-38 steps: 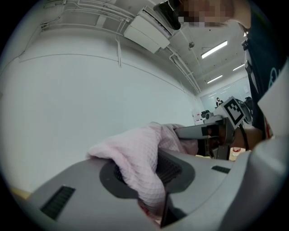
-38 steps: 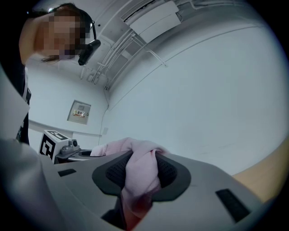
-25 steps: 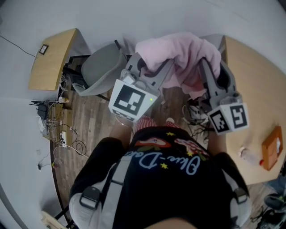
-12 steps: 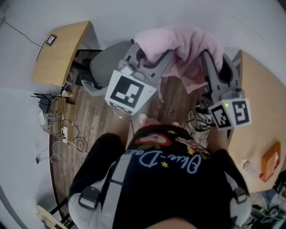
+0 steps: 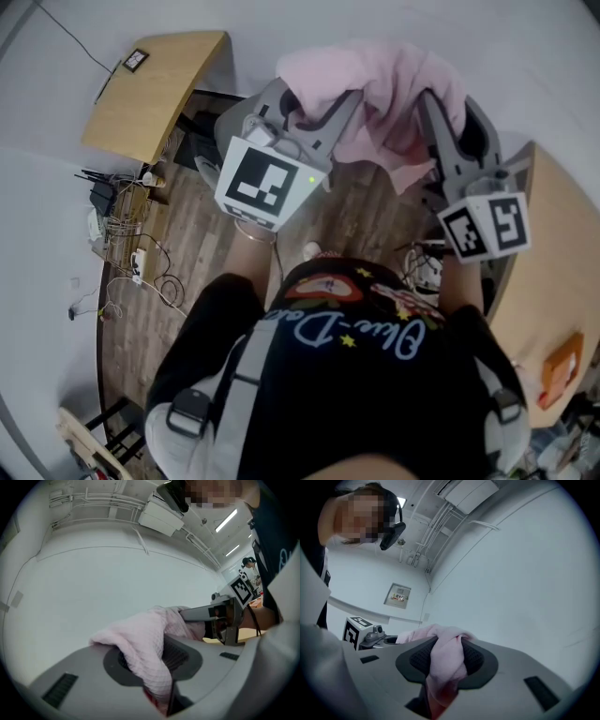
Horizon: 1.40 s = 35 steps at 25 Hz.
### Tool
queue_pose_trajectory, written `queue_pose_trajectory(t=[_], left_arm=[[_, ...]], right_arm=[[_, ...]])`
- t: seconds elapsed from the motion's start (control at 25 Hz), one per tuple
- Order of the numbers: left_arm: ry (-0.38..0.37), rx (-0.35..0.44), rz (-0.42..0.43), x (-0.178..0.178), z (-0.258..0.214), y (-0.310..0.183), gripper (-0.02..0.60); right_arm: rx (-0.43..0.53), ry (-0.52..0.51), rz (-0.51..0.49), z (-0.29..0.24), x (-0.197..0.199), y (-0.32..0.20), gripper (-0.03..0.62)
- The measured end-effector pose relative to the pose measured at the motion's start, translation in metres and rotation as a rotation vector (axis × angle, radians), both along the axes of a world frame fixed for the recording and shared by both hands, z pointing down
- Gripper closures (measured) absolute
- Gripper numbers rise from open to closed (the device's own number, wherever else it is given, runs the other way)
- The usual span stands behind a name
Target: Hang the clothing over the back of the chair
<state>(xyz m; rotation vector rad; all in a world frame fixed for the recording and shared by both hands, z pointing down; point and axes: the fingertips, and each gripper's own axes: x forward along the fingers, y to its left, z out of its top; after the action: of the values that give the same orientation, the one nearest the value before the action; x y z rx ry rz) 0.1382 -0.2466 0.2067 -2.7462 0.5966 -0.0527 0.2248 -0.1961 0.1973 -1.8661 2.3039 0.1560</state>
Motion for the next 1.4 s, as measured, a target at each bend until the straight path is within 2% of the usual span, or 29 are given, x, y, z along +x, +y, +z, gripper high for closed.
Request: queue_pose_trajectory(t=[0.28,0.92,1.12,1.4], left_arm=[[-0.001,0.040,-0.084,-0.020,-0.009,-0.004,0.483],[0.010,0.041,-0.344,-0.174,0.005,-0.087,0.483],[0.000,0.044,-0.422,-0.208,0.008,-0.088,0.483],[0.021,0.014,-0.475,-0.236,0.010,-0.079,0.483]], right_arm=[[0.034,0.017,-0.082,-0.011,-0.019,-0.011,0.479],[0.037,0.018,-0.339,0.004,-0.164,-0.118,0.479],[0.038,0.014,-0.417,0.008,-0.197,-0.126,0.479],[0.020,0.023,-0.477,0.007,-0.226,-0.124,0.479]])
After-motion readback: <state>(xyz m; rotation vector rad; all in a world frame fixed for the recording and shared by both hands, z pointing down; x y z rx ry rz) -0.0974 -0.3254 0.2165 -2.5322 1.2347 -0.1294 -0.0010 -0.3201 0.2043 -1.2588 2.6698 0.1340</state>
